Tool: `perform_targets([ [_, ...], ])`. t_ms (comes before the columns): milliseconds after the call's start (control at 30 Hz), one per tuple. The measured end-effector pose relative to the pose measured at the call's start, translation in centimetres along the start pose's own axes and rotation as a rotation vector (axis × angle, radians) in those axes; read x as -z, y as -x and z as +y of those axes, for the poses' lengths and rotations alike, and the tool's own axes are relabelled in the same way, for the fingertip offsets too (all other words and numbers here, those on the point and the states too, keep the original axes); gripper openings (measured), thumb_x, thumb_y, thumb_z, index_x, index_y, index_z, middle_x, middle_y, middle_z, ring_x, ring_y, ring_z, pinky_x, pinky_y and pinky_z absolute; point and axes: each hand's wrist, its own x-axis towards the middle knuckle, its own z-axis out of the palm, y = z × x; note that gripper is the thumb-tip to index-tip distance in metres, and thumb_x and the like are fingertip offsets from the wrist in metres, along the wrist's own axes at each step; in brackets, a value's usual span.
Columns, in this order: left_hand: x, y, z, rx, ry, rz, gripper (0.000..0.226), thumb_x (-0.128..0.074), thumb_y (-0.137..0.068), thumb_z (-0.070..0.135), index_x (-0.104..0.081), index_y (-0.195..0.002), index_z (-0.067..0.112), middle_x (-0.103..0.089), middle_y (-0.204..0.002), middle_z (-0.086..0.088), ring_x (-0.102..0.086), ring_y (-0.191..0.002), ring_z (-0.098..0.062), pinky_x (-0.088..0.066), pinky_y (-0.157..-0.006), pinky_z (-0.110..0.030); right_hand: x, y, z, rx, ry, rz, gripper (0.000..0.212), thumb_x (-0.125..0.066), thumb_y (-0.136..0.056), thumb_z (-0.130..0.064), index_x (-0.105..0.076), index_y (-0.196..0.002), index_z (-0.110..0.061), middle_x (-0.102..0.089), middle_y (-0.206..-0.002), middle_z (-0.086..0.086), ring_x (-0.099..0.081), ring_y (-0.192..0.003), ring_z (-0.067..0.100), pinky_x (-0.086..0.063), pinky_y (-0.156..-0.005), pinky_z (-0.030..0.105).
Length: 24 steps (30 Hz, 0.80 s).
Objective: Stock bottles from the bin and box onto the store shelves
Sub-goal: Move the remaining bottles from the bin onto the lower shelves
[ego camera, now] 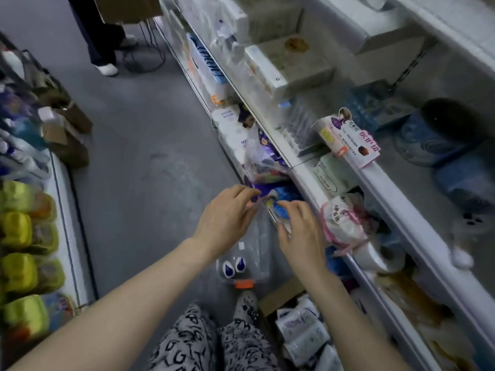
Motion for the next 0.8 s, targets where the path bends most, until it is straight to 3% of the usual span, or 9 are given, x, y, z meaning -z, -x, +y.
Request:
perform_targets([
  [133,-3.6,-1.2,-4.9,0.023,0.062,-0.083,0.033,-0.065,-0.090,0.018,-0.061,-0.124,0.014,-0.065,-0.116,-0.006,-0.064,-0.101,-0.027,-0.053,-0.079,-0.038,-5.1,-1.2,1.9,-0.072,-0.009,-0.126,0.046,-0.065,-0.087,-0.004,-0.056,-0.131,-0.015,-0.052,-0.128,0.004,-0.050,-0.116,0.020,-0.042,-0.092,0.029],
  [233,-7.2,-1.6,-8.8,0.054,0.097,-0.166,0.035,-0.070,-0.086,0.011,-0.062,-0.121,0.012,-0.065,-0.117,-0.006,-0.064,-0.099,-0.030,-0.054,-0.074,-0.039,-9.4,-1.6,3.8,-0.193,-0.045,-0.202,0.048,-0.065,-0.086,-0.002,-0.056,-0.131,-0.015,-0.053,-0.130,0.005,-0.051,-0.119,0.022,-0.044,-0.095,0.033],
  [600,-22.7,-1.4,-21.8,0.129,0.099,-0.444,0.040,-0.067,-0.089,0.010,-0.060,-0.128,0.015,-0.064,-0.122,-0.005,-0.066,-0.097,-0.030,-0.051,-0.076,-0.037,-26.7,0.3,12.6,-0.585,-0.094,-0.474,0.050,-0.064,-0.092,-0.013,-0.050,-0.139,-0.020,-0.051,-0.136,0.006,-0.054,-0.119,0.025,-0.048,-0.096,0.039],
  [800,-32.1,0.4,-27.1,0.191,0.119,-0.583,0.043,-0.061,-0.094,0.014,-0.054,-0.136,0.018,-0.062,-0.129,-0.005,-0.063,-0.109,-0.028,-0.051,-0.089,-0.038,-35.1,2.2,16.9,-0.695,-0.147,-0.555,0.051,-0.065,-0.090,-0.013,-0.048,-0.138,-0.022,-0.051,-0.134,0.002,-0.054,-0.118,0.022,-0.048,-0.091,0.036],
])
